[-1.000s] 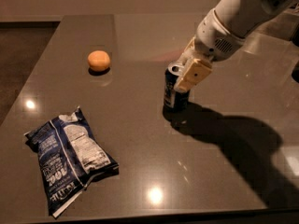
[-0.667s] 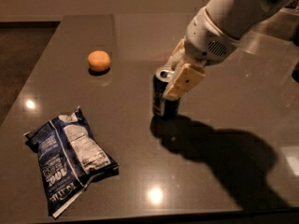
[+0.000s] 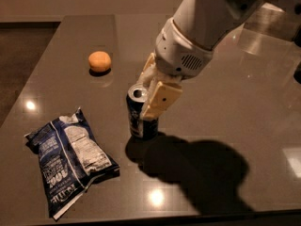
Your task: Move pepsi can near blue chip bag
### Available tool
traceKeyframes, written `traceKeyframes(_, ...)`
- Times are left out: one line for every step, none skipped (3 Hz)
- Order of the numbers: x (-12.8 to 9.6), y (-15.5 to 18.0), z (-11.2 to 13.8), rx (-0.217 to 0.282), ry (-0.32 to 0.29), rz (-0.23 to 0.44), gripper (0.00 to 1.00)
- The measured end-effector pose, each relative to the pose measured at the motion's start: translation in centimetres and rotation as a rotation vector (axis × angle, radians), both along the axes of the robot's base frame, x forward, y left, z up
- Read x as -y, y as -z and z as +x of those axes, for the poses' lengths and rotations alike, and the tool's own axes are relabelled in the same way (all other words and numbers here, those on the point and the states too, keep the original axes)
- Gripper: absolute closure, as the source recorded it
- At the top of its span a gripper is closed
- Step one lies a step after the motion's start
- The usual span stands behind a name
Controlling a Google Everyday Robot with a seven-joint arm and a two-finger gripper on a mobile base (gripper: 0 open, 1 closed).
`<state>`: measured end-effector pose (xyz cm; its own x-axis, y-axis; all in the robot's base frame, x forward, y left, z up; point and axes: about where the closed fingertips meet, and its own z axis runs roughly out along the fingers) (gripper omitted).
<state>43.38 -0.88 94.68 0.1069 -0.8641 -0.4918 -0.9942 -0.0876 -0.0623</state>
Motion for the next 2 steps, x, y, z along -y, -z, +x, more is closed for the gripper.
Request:
traceKeyframes(-1.85, 1.10, -1.18, -0.002, -0.067, -0.011, 0.98)
traceKeyframes(-2.54, 1.80, -1.34, 0.019, -0.096, -0.021, 0.75)
